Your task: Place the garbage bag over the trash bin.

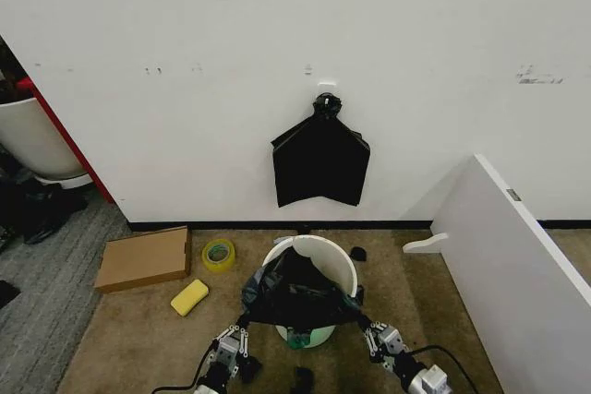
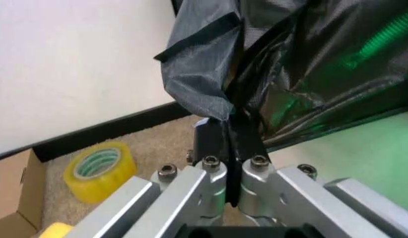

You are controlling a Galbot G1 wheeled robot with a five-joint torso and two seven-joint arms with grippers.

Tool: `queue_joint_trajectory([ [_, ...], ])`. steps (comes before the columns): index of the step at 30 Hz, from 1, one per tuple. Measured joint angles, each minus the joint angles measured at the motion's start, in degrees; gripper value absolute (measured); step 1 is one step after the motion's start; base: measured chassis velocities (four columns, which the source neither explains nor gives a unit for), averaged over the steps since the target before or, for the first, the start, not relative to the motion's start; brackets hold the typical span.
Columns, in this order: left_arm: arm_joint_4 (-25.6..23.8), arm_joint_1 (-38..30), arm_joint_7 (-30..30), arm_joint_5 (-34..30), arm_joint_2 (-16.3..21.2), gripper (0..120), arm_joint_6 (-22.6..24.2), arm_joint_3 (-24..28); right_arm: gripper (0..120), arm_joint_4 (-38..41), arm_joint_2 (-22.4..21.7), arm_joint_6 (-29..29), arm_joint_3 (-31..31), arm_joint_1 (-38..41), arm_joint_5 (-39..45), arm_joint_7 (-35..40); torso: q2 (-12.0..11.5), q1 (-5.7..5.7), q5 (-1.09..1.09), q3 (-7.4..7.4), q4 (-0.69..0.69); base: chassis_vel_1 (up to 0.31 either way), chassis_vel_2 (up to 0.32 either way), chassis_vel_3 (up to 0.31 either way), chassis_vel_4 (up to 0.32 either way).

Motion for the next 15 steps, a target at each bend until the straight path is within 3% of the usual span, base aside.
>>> queue_joint_trajectory([
  [6,-0.69,-0.19,0.31,-5.52,0.41,0,0.25,0.36,0,0.5,-0.84,0.42,1.0,-1.58,1.41,-3.07,0.0,0.0,0.0,0.0,0.0,0.0,0.0,0.0,0.0],
  [11,-2.51,0.78,2.7,-8.71,1.08,9,1.74,-0.07,15,1.21,-1.92,1.72,2.45,-3.51,3.03,-7.86,0.0,0.0,0.0,0.0,-0.01,0.0,0.0,0.0,0.0],
  [15,-5.0,2.32,6.37,-9.84,2.43,26,4.43,-0.78,31,1.59,-3.16,3.21,4.11,-5.03,3.64,-13.22,0.0,0.0,0.0,0.0,0.0,0.0,0.0,0.0,0.0],
])
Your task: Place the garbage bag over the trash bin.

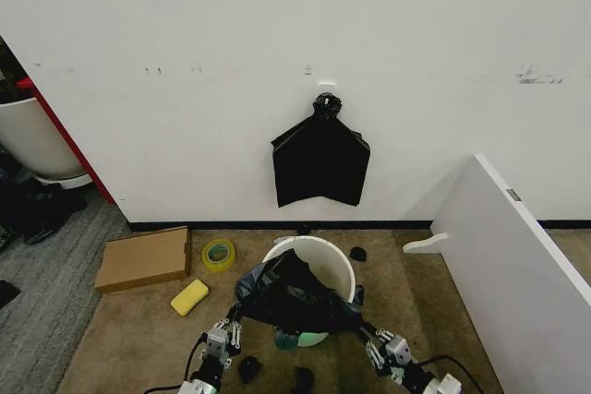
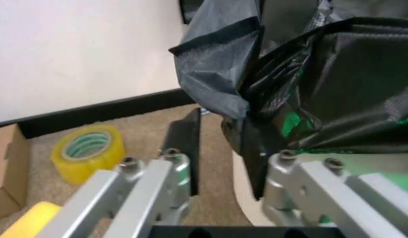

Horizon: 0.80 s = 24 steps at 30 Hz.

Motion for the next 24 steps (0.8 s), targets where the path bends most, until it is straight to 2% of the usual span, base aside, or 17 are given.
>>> queue_joint_trajectory([
  [4,-1.2,0.09,2.54,-0.71,1.15,37,1.12,-0.67,43,0.29,-0.61,0.85,1.22,-0.83,0.42,-3.13,0.0,0.0,0.0,0.0,-0.01,0.0,0.0,0.0,0.0],
  [6,-1.59,-0.25,6.4,-1.71,2.68,48,1.33,-1.73,52,0.75,-1.1,1.8,2.35,-1.99,0.48,-5.33,0.0,0.0,0.0,0.0,0.0,0.0,0.0,0.0,0.0],
  [9,-0.27,-1.86,13.83,-3.2,4.07,61,-0.76,-4.8,66,1.99,-1.44,3.2,3.35,-4.05,0.42,-7.46,0.0,0.0,0.01,0.0,-0.01,0.0,0.0,0.0,0.0],
  [10,0.55,-2.5,16.62,-3.72,4.21,64,-1.75,-5.8,69,2.43,-1.47,3.52,3.58,-4.61,0.33,-8.01,0.0,0.0,0.01,0.0,-0.01,0.0,0.0,0.0,0.0],
  [11,0.55,-2.5,16.62,-3.72,4.21,64,-1.75,-5.8,69,2.43,-1.47,3.52,3.58,-4.61,0.33,-8.01,0.0,0.0,0.01,0.0,-0.01,0.0,0.0,0.0,0.0],
  [14,3.66,-5.13,25.94,-6.06,4.29,78,-5.88,-9.69,82,4.21,-1.4,5.26,4.78,-6.36,-0.15,-10.35,0.0,0.0,-0.01,0.0,-0.02,0.0,0.0,0.0,0.0],
  [16,4.86,-5.97,29.62,-7.21,4.2,85,-7.23,-11.33,90,5.01,-1.25,5.92,5.32,-6.79,-0.19,-11.05,0.0,0.0,-0.01,0.0,-0.02,0.0,0.0,0.0,0.0],
  [18,7.75,-7.97,37.69,-8.93,3.9,93,-9.87,-15.42,98,6.87,-0.9,6.64,6.2,-6.91,0.31,-11.51,0.0,0.0,-0.01,0.0,-0.02,0.0,0.0,0.0,0.0],
  [19,7.75,-7.97,37.69,-8.93,3.9,93,-9.87,-15.42,98,6.87,-0.9,6.64,6.2,-6.91,0.31,-11.51,0.0,0.0,-0.01,0.0,-0.02,0.0,0.0,0.0,0.0],
  [21,10.25,-8.96,42.93,-10.77,3.87,99,-11.17,-18.27,100,8.46,-0.7,6.7,6.46,-6.34,2.09,-11.51,0.0,0.0,-0.01,0.0,-0.02,0.0,0.0,0.0,0.0],
  [24,12.46,-9.56,47.32,-14.34,4.03,100,-12.21,-19.84,100,9.41,-0.56,6.53,6.3,-4.58,4.05,-11.27,0.0,-0.01,0.01,0.0,0.01,0.0,0.0,0.0,0.0],
])
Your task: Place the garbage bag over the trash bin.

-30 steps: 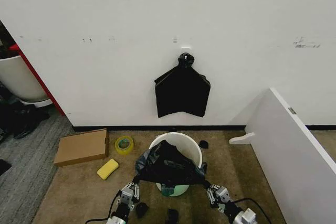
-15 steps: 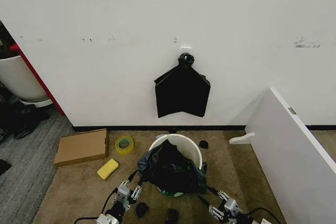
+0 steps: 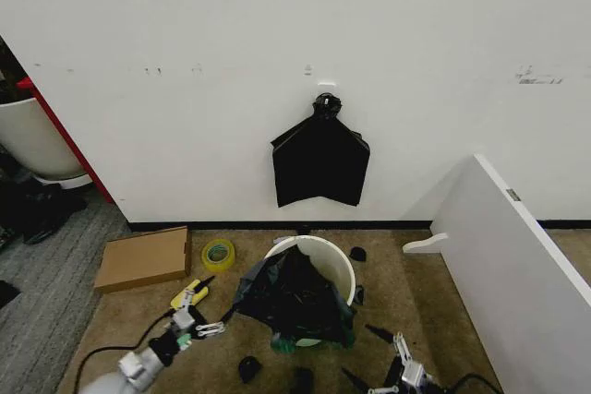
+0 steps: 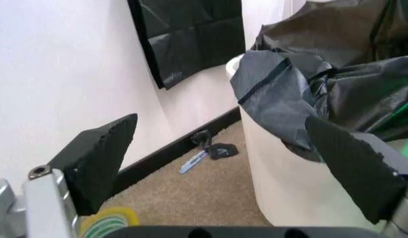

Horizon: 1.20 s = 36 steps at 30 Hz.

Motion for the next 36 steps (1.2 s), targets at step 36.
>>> queue_joint_trajectory([
  [36,-9.81,6.02,11.65,-14.0,-6.94,100,-2.87,-13.52,84,-8.46,5.42,-72.7,-22.78,47.67,10.91,34.62,0.0,0.01,-0.01,0.0,-0.02,0.0,0.0,0.0,0.0],
])
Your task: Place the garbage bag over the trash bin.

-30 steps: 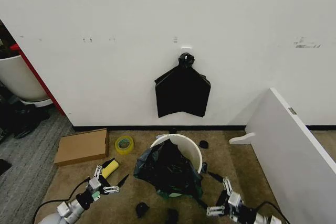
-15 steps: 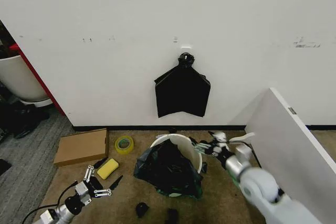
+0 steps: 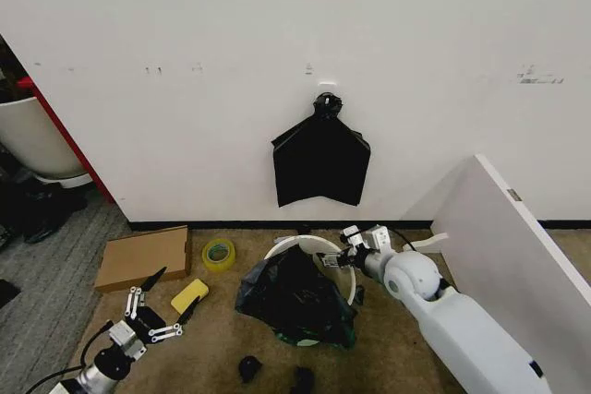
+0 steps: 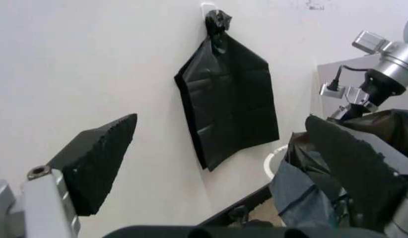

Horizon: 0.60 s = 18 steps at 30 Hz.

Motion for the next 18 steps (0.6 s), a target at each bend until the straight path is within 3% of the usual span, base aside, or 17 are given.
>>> queue_joint_trajectory([
  [10,0.99,-0.23,-0.54,0.29,0.03,100,-0.76,0.67,51,0.38,-0.22,-0.27,0.7,-1.44,-0.53,-0.72,0.0,0.0,0.0,0.0,0.0,0.0,0.0,0.0,0.0],
  [18,0.54,-0.03,-1.93,-0.22,0.4,100,-0.87,1.29,22,1.58,0.13,0.13,0.52,-2.86,4.35,6.15,0.0,0.0,0.0,0.0,0.0,0.0,0.0,0.0,0.0],
])
